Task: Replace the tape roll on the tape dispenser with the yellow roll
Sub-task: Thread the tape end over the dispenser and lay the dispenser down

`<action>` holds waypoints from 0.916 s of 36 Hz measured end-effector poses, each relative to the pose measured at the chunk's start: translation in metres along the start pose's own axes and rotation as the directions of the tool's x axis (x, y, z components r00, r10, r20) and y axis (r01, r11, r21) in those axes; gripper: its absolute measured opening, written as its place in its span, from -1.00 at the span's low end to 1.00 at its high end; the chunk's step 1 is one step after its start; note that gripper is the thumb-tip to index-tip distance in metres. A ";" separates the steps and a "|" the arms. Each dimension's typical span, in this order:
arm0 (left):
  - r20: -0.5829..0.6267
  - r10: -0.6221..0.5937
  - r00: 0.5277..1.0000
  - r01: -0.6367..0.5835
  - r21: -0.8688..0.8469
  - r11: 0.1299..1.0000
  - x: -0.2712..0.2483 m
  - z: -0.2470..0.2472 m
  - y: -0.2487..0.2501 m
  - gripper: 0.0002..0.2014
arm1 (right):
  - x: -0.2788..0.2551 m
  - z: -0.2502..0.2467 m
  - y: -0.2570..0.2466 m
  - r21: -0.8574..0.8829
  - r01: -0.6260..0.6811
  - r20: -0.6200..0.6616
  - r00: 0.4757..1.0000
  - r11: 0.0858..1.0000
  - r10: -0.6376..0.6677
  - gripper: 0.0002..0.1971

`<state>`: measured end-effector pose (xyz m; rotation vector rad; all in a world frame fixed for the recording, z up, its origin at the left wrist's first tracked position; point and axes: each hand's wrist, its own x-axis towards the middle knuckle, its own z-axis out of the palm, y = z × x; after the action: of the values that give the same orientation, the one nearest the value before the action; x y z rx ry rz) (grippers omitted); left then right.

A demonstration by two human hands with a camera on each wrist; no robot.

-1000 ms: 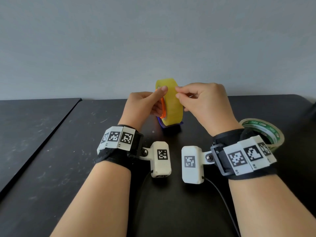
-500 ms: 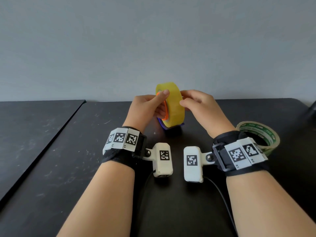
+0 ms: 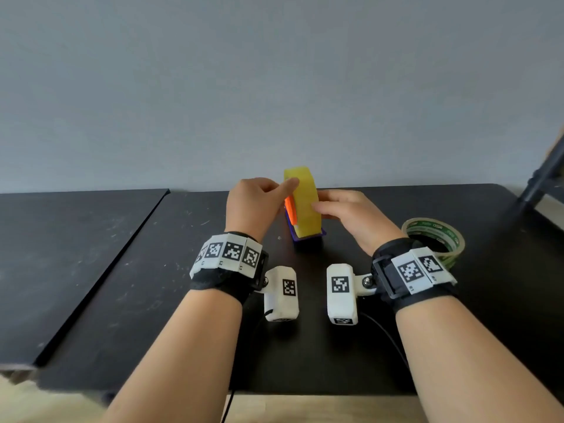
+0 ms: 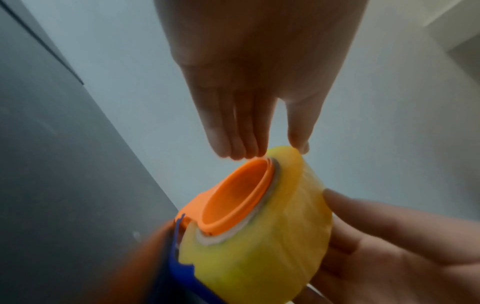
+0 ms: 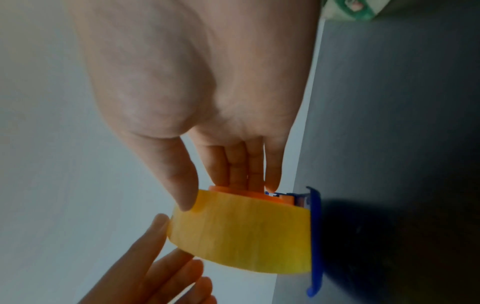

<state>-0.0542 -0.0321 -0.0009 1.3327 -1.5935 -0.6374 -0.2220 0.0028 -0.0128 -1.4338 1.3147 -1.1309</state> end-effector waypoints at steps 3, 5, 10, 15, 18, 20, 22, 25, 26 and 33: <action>-0.097 0.119 0.988 -0.114 0.057 0.992 -0.009 -0.007 0.006 -0.79 | -0.010 0.000 -0.005 0.011 0.026 0.023 0.999 1.000 -0.026 -0.74; -0.056 0.219 0.974 -0.217 0.049 0.975 -0.016 -0.011 0.010 -0.82 | -0.016 0.001 -0.009 0.003 0.032 0.040 0.999 0.999 -0.032 -0.74; 0.134 0.288 0.948 -0.309 0.184 0.933 -0.030 -0.020 0.017 -0.62 | -0.026 0.006 -0.008 -0.013 0.032 0.052 0.998 0.999 -0.031 -0.72; 0.187 0.370 0.910 -0.413 0.353 0.839 -0.040 -0.022 0.022 -0.56 | -0.033 0.006 -0.005 -0.005 0.023 0.050 0.998 1.000 -0.023 -0.71; 0.222 0.392 0.893 -0.450 0.407 0.795 -0.042 -0.022 0.027 -0.61 | -0.034 0.005 -0.005 0.002 0.022 0.054 0.998 1.000 -0.022 -0.69; 0.220 0.415 0.883 -0.469 0.419 0.777 -0.042 -0.021 0.031 -0.68 | -0.035 0.004 -0.005 -0.008 0.019 0.057 0.998 1.000 -0.019 -0.69; 0.220 0.427 0.877 -0.480 0.419 0.771 -0.040 -0.021 0.032 -0.70 | -0.035 0.003 -0.002 -0.002 0.012 0.055 0.998 1.000 -0.012 -0.69; 0.244 0.436 0.866 -0.500 0.410 0.763 -0.039 -0.018 0.032 -0.69 | -0.035 0.000 0.002 0.002 0.000 0.065 0.998 1.000 0.000 -0.68; 0.247 0.442 0.862 -0.506 0.405 0.761 -0.039 -0.017 0.031 -0.69 | -0.036 -0.001 0.003 0.003 -0.004 0.072 0.997 1.000 0.004 -0.68; 0.238 0.444 0.864 -0.504 0.396 0.768 -0.034 -0.014 0.031 -0.73 | -0.040 -0.002 0.002 0.014 -0.030 0.079 0.996 0.999 0.028 -0.68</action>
<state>-0.0571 0.0105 0.0199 1.1333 -2.1796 -0.0339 -0.2254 0.0429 -0.0169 -1.4294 1.2657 -1.0529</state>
